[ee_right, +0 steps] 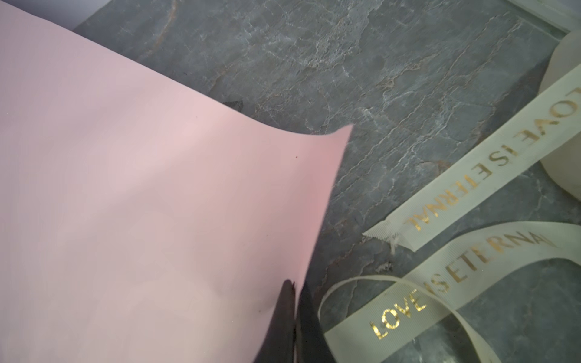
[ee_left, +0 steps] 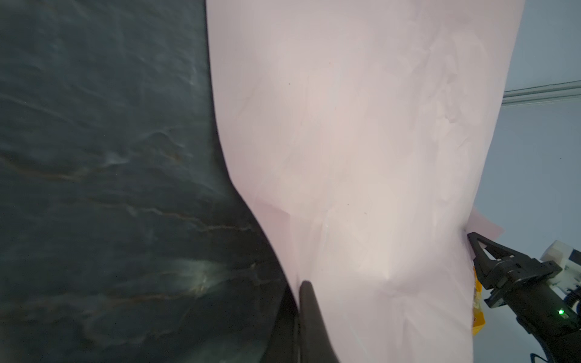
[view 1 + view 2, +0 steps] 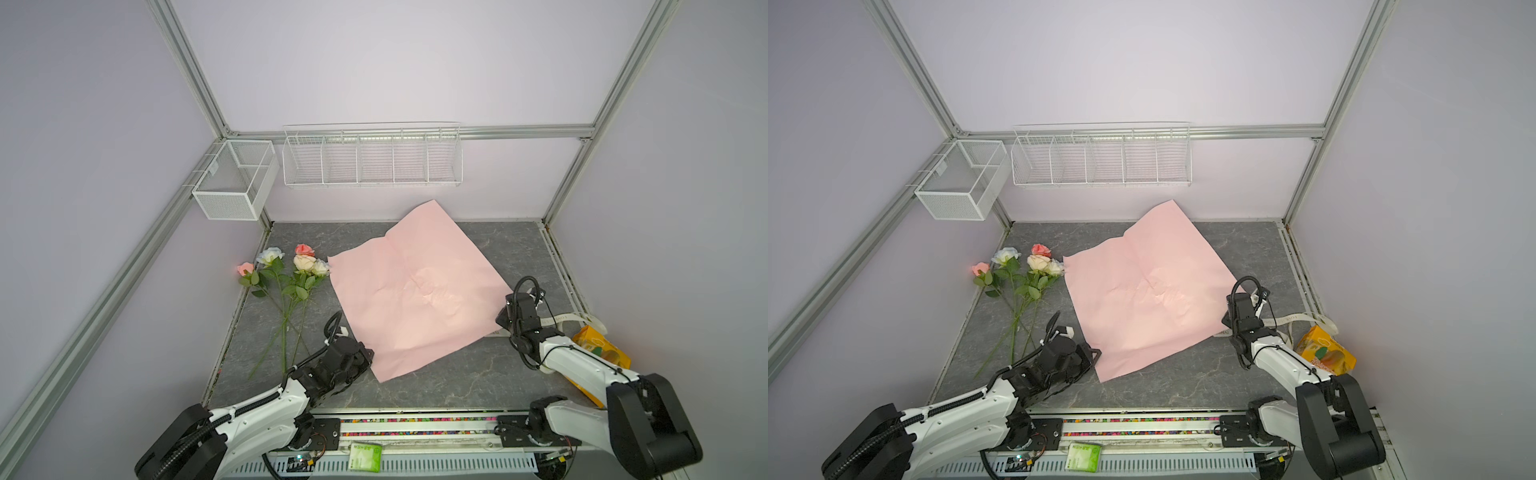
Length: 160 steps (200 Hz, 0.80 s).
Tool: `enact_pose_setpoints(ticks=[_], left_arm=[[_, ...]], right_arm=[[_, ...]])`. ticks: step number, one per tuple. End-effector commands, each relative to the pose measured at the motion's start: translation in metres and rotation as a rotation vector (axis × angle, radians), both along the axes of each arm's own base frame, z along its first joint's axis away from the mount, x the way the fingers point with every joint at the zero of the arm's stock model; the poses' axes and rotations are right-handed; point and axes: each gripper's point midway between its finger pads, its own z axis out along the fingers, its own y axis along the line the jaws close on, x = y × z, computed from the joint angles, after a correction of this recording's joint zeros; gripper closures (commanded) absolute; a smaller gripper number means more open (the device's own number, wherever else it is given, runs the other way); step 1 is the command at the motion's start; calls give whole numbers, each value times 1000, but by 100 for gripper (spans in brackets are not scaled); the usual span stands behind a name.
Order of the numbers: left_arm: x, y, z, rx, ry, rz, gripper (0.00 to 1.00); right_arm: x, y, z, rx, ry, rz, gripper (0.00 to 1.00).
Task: Tie the bouquet of fake flowers
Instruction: 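Lay the flipped sheet flat, pink side up, with both grippers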
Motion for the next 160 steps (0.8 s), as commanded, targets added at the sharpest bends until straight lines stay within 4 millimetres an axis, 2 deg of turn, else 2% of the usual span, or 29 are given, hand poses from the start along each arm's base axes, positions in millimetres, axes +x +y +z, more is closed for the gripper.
enact_pose_setpoints(ticks=[1, 12, 13, 25, 40, 49, 52, 74, 98, 115, 139, 160], left_arm=[[2, -3, 0, 0, -12, 17, 100], [1, -4, -1, 10, -5, 12, 94], [1, -4, -2, 11, -5, 11, 93], [0, -6, 0, 8, -10, -3, 77], [-1, -8, 3, 21, -15, -28, 64], [-3, -3, 2, 53, -11, -32, 54], [2, -7, 14, 41, -32, -32, 51], [4, -1, 33, 64, -81, -30, 39], [11, 10, 55, 86, -158, -2, 29], [16, 19, 79, 99, -211, 13, 24], [27, 33, 96, 96, -204, 9, 22], [39, 36, 106, 43, -177, -26, 22]], right_arm=[[16, 11, 3, -1, 35, 100, 94], [21, 14, 3, -15, 63, 128, 94], [21, 9, 3, -17, 66, 117, 94], [25, 3, 4, -39, 80, 117, 94], [29, 2, 4, -51, 85, 131, 94], [31, 1, 4, -57, 91, 141, 94], [31, 1, 4, -61, 96, 146, 94], [31, -1, 1, -66, 124, 156, 94], [29, -4, -3, -52, 144, 143, 94], [29, -10, -7, -23, 163, 120, 94], [30, -14, -11, 15, 221, 114, 94], [32, -18, -14, 42, 267, 114, 94]])
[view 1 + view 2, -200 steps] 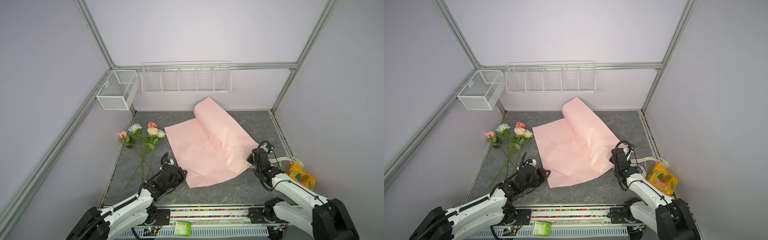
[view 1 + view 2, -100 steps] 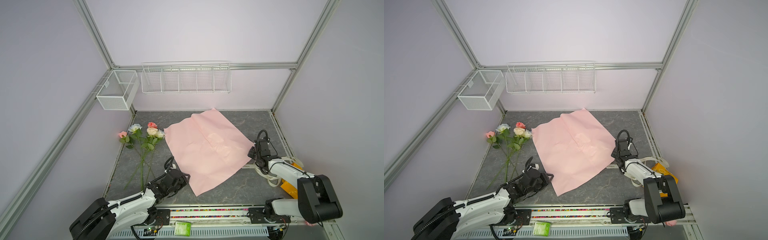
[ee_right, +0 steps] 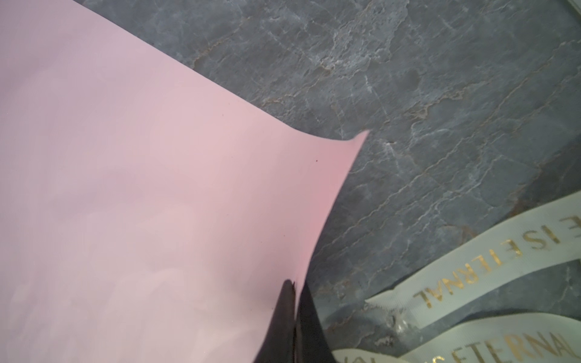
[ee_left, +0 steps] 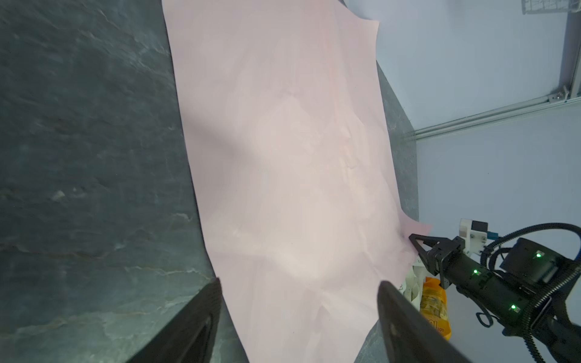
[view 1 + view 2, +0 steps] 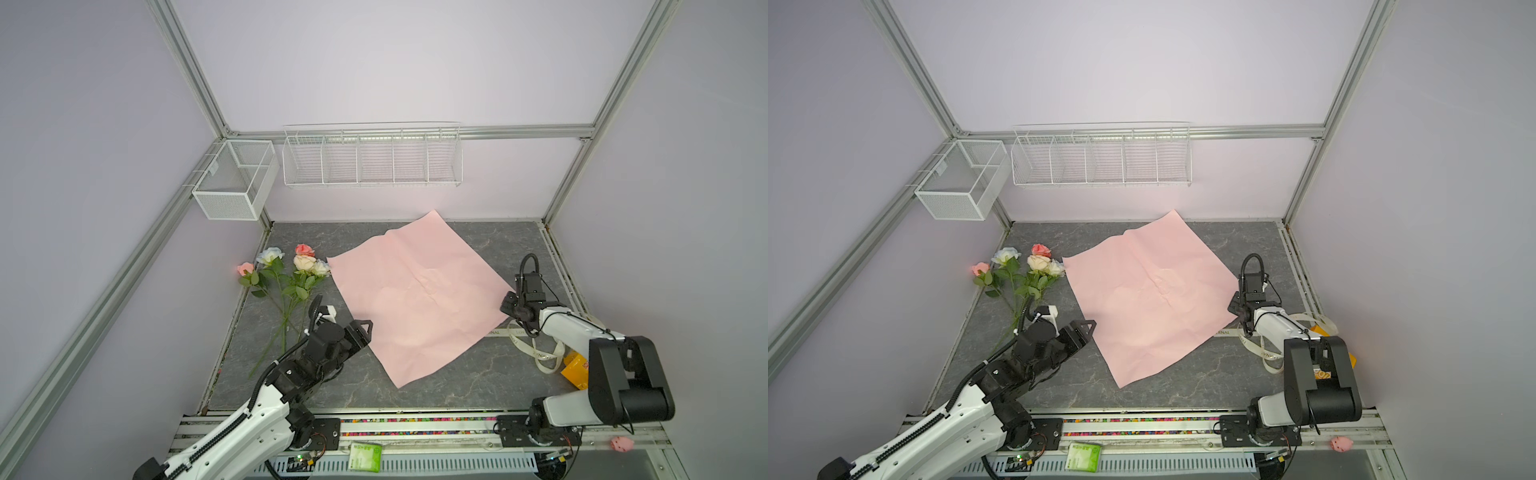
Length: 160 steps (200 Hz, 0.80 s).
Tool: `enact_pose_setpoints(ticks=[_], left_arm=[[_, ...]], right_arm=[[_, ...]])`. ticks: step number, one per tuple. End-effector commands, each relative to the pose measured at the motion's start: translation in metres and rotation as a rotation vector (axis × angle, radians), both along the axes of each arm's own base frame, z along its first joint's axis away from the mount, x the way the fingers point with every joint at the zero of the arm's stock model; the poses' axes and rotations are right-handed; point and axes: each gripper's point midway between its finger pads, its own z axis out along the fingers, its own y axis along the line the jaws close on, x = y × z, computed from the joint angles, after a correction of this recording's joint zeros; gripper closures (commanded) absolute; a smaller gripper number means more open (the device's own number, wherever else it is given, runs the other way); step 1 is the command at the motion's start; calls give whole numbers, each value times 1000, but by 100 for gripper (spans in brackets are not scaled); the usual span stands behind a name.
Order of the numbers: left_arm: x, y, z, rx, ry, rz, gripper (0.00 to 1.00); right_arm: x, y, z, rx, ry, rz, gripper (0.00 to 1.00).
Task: Tie the bouquet of fake flowers
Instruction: 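Lay the flipped sheet flat, pink side up, with both grippers, then release the paper corner with the right gripper while left moves toward the roses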
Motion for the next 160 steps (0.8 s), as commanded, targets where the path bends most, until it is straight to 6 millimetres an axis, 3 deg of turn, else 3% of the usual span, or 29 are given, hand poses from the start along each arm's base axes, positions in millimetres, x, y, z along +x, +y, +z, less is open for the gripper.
enact_pose_setpoints(ticks=[1, 47, 82, 97, 127, 160], left_arm=[[0, 5, 1, 21, 57, -85, 22], [30, 21, 18, 107, 98, -93, 22], [55, 34, 36, 132, 88, -54, 20], [64, 48, 44, 155, 99, 24, 19], [75, 62, 59, 155, 65, 92, 15], [77, 61, 55, 173, 93, 67, 15]], right_arm=[[-3, 2, -6, 43, 77, 24, 94], [0, -12, 11, -3, 92, 51, 94], [0, -3, 15, 27, 75, 117, 94], [-1, 2, 13, 41, 69, 142, 94], [-1, 5, 12, 38, 96, 192, 94], [-1, -7, 18, -12, 93, 171, 94]])
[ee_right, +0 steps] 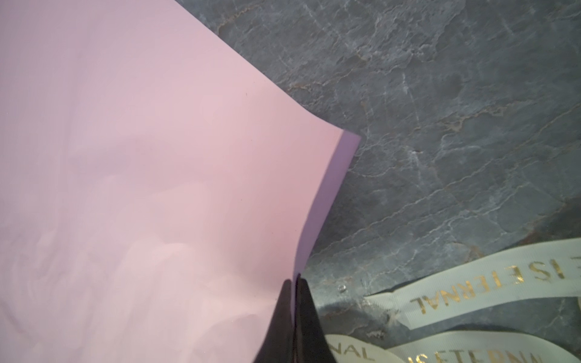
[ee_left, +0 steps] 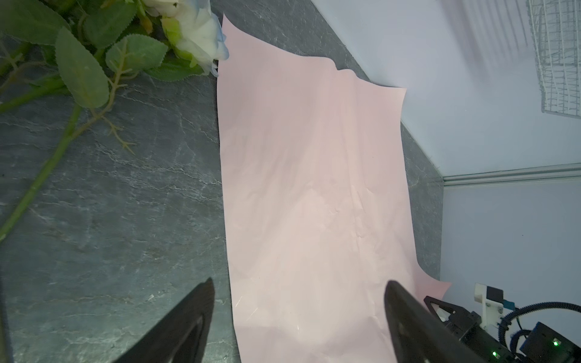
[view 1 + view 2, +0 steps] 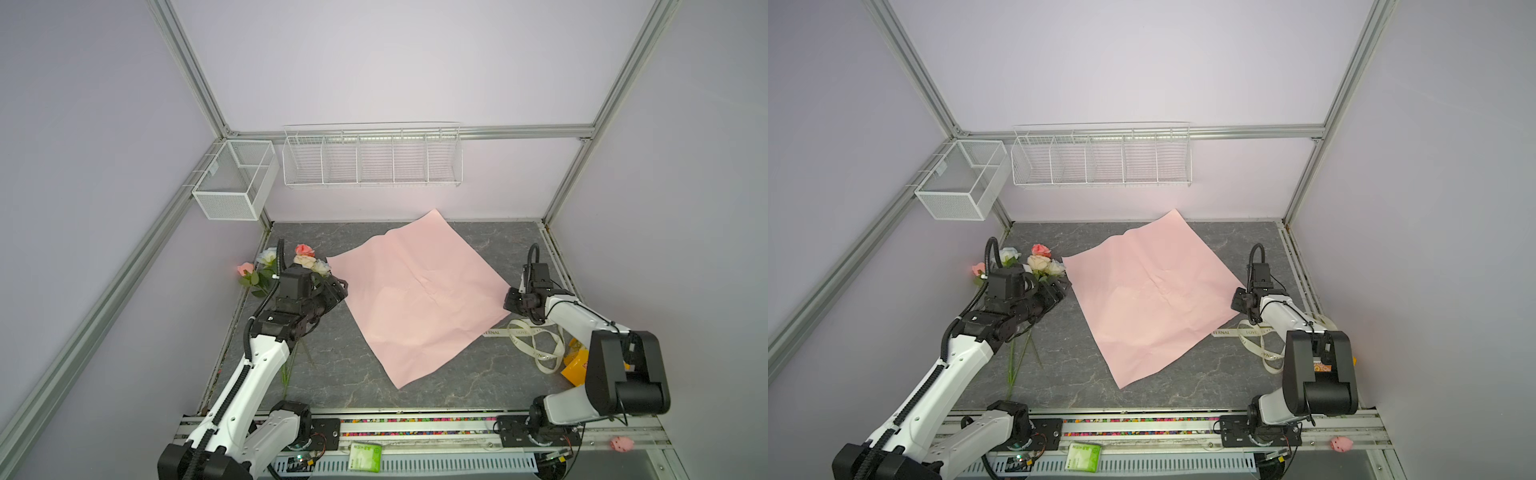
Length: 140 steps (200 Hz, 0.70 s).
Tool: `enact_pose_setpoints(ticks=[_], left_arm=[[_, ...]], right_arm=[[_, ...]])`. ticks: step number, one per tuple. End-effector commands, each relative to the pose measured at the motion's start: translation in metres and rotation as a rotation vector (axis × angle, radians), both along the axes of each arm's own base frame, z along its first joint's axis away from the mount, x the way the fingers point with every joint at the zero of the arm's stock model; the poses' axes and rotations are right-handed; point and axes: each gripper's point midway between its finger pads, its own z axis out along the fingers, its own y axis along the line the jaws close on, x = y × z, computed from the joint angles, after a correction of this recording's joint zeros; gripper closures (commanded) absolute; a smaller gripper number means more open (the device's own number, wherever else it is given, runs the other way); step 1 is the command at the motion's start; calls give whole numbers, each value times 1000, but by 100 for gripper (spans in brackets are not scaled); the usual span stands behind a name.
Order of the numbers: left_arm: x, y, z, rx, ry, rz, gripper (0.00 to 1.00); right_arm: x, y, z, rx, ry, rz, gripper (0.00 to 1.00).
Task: Tie the bouquet of fake flowers
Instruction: 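Release the paper corner with the right gripper while left moves toward the roses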
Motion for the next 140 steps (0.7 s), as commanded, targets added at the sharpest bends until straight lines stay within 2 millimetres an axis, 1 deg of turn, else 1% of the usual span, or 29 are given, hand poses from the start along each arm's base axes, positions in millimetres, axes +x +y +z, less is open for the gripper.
enact_pose_setpoints(ticks=[1, 33, 44, 56, 70, 75, 87, 90, 99, 110, 114, 117, 124, 131, 140], left_arm=[[-1, 4, -4, 39, 33, -11, 15], [-4, 3, -10, 38, 37, -17, 15], [-5, 3, -11, 41, 37, -25, 15], [-7, 1, -12, 46, 33, -44, 15], [-7, -1, -13, 48, 29, -62, 15], [-8, -2, -15, 45, 30, -68, 15], [-8, -7, -15, 26, 23, -91, 16], [-8, -8, -15, 19, 20, -98, 16], [-8, -14, -15, -4, 12, -125, 17], [-9, -21, -15, -36, -1, -160, 18], [-9, -24, -15, -49, -4, -172, 18], [-9, -27, -14, -58, -11, -184, 19], [-9, -31, -14, -77, -17, -201, 19], [-10, -34, -16, -95, -20, -215, 20], [-10, -38, -18, -116, -18, -231, 22]], right_arm=[[1, -9, 12, -41, -13, 14, 94], [4, -25, 19, -116, -7, 28, 94], [6, -28, 21, -134, -17, 45, 94], [9, -24, 23, -119, -42, 83, 94], [11, -11, 24, -62, -56, 133, 94], [9, -10, 22, -50, -47, 130, 94], [6, -10, 22, -38, -24, 113, 91], [5, -11, 22, -37, -17, 105, 89], [-2, -17, 22, -45, 6, 67, 80], [-7, -26, 26, -63, 10, 15, 61], [-9, -30, 28, -71, 11, -9, 56], [-4, -34, 39, -80, -15, -28, 53], [-6, -40, 47, -93, -24, -62, 45], [-8, -43, 53, -102, -34, -80, 40], [-7, -38, 64, -80, -69, -64, 39]])
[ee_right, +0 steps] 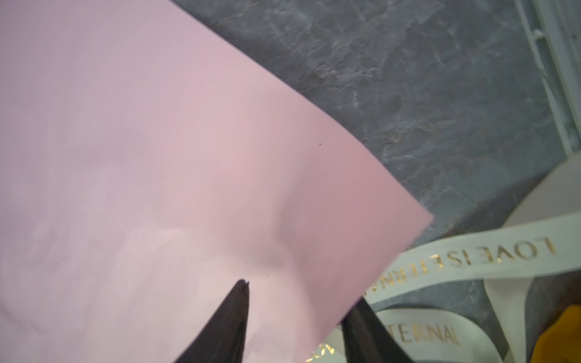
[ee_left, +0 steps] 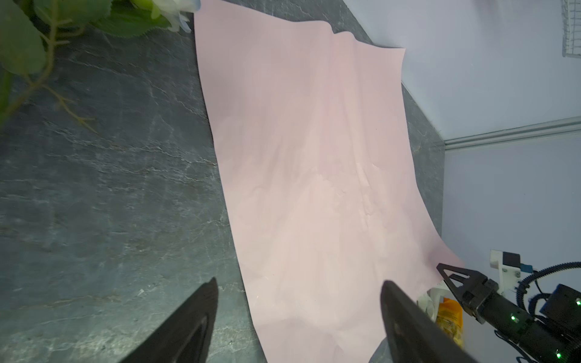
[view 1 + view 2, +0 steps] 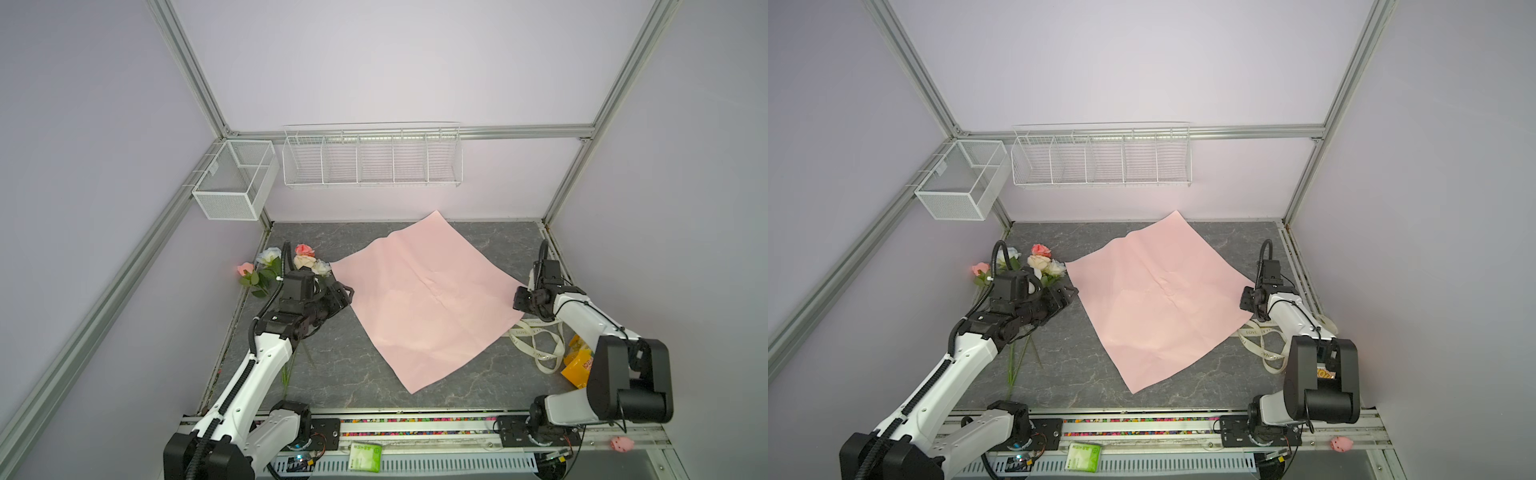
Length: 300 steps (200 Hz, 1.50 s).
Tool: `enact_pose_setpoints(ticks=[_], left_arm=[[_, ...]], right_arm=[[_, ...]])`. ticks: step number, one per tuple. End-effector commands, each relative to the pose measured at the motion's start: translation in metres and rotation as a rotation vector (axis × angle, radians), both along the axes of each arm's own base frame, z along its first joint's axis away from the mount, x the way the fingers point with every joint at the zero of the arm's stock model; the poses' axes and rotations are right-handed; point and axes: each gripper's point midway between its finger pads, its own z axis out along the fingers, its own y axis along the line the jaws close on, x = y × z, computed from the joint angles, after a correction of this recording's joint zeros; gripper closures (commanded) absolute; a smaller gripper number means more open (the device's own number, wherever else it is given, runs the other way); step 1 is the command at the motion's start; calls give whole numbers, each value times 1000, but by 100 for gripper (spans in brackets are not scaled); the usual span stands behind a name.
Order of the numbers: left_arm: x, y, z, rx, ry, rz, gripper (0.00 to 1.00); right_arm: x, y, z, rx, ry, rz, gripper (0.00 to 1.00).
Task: Tie the bouquet of fake flowers
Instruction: 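Release the paper corner with the right gripper while left moves toward the roses, then lower the left gripper onto a rose stem while right hovers over the paper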
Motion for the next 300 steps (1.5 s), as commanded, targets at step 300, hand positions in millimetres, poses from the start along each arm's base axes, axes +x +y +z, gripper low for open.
enact_pose_setpoints(ticks=[300], left_arm=[[41, 134, -13, 634, 224, 248, 37]], right_arm=[[-11, 180, 49, 482, -81, 538, 50]])
